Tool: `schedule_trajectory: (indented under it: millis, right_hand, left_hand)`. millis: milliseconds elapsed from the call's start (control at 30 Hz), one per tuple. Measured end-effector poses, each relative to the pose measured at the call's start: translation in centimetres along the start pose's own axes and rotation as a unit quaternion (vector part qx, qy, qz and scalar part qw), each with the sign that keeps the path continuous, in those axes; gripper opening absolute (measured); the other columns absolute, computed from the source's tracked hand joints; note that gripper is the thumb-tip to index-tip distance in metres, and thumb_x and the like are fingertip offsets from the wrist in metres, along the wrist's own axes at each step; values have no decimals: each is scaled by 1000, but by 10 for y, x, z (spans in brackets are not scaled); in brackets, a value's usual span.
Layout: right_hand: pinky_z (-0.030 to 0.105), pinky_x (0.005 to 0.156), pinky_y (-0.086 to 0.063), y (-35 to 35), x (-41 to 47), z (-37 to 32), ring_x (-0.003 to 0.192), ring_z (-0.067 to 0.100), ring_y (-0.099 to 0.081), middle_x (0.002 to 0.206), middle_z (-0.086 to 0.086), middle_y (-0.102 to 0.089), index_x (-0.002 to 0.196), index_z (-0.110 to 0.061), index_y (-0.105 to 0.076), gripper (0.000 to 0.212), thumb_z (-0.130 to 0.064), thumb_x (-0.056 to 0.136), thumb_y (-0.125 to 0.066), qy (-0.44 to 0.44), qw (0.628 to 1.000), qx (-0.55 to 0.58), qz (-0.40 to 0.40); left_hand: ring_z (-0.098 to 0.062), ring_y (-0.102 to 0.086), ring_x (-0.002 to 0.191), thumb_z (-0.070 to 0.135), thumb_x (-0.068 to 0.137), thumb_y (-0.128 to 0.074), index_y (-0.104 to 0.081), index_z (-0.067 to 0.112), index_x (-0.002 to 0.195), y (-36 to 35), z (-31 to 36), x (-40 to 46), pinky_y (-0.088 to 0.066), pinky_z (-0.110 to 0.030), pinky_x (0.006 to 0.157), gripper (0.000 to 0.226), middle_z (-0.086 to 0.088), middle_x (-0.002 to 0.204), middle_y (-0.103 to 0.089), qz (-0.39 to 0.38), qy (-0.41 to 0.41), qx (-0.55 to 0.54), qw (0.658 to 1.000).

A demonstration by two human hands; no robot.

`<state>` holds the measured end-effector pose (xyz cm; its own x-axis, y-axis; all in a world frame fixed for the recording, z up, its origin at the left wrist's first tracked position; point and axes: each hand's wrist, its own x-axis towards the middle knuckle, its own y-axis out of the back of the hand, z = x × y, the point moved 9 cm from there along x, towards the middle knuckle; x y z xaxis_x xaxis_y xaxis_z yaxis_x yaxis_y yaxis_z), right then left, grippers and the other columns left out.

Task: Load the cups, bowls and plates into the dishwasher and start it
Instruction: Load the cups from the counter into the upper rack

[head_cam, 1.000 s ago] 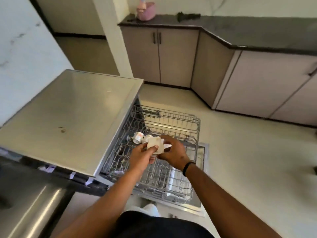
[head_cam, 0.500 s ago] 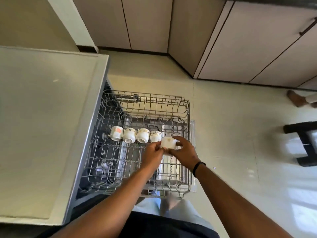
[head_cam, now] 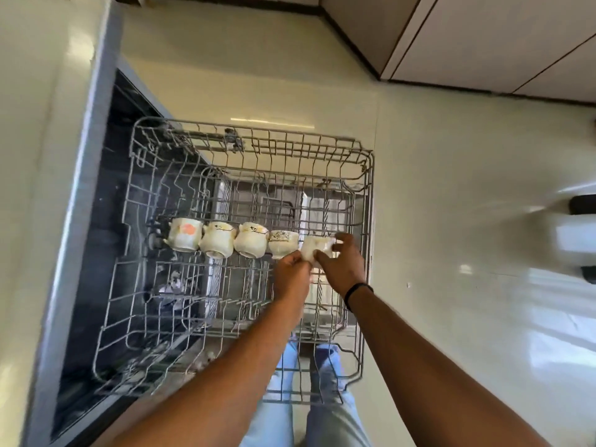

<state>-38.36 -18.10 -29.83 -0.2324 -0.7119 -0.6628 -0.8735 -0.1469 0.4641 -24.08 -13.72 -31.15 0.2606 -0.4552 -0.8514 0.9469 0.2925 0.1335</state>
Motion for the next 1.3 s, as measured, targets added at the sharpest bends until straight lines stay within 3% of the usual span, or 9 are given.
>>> schedule_trajectory:
  millis: [167, 300, 500, 633, 800, 867, 1000, 1133, 1300]
  right_hand:
    - [27, 86, -46, -5, 16, 8, 104, 24, -61, 127, 7, -64, 134, -16, -47, 49, -16, 90, -68, -15, 999, -28, 5]
    - [24, 81, -41, -9, 21, 9, 103, 22, -61, 125, 5, -64, 126, -16, -52, 39, -20, 91, -68, -8, 999, -38, -4]
    - [26, 85, -44, -15, 23, 4, 108, 24, -61, 128, 6, -62, 127, -15, -52, 39, -21, 92, -69, -4, 999, -42, -26]
    - [24, 87, -43, -16, 20, 3, 112, 25, -60, 131, 9, -60, 133, -17, -49, 46, -22, 92, -69, 6, 997, -66, -46]
    - [31, 96, -46, -3, 12, -7, 119, 26, -56, 135, 9, -57, 138, -18, -49, 50, -26, 92, -67, 30, 994, -89, -52]
    - [32, 96, -47, 10, 6, -14, 118, 26, -57, 133, 9, -60, 134, -17, -52, 46, -28, 92, -66, 42, 994, -88, -48]
    - [29, 89, -49, 44, -10, -37, 107, 22, -62, 121, 5, -67, 125, -14, -62, 37, -33, 93, -67, 64, 995, -69, -38]
    - [29, 79, -46, 90, -35, -73, 92, 20, -61, 100, 2, -68, 111, -12, -69, 30, -36, 93, -67, 87, 994, -51, -29]
    - [28, 77, -43, 152, -60, -128, 93, 25, -64, 92, 3, -71, 97, -16, -72, 22, -36, 91, -70, 147, 988, -46, 4]
  left_hand:
    - [-18, -51, 77, 3, 90, -60, -75, 28, 74, -11, -10, 8, -43, -36, 75, 33, -6, 76, -63, 4, 22, 21, 1000]
    - [-16, -54, 68, 14, 93, -64, -72, 21, 80, -10, -3, 15, -43, -32, 70, 17, 5, 69, -68, 25, -10, 41, 999]
    - [-17, -40, 61, 7, 91, -58, -62, 5, 76, -4, 6, 14, -31, -29, 58, 15, -3, 61, -50, 54, -24, 74, 995]
    - [-19, -49, 65, 11, 89, -60, -66, 2, 81, -1, 11, 9, -40, -33, 64, 13, -6, 67, -58, 56, -25, 82, 995]
    - [-24, -66, 78, 11, 90, -61, -67, 19, 75, 14, 21, 2, -58, -46, 80, 19, -8, 80, -72, 50, -46, 87, 994]
    - [-24, -65, 78, 8, 93, -60, -66, 19, 77, 25, 28, -8, -58, -52, 84, 21, -17, 87, -72, 46, -56, 72, 995]
    - [-21, -68, 81, 9, 97, -61, -69, 7, 106, 54, 49, -29, -60, -47, 83, 13, -7, 91, -70, 56, -84, 48, 994]
    - [-26, -70, 84, 15, 95, -63, -72, 13, 104, 96, 72, -65, -60, -45, 78, 13, -12, 99, -74, 96, -132, 93, 982]
    - [-26, -69, 81, 19, 92, -60, -75, 15, 102, 150, 95, -126, -55, -37, 71, 18, -10, 97, -75, 153, -185, 93, 966]
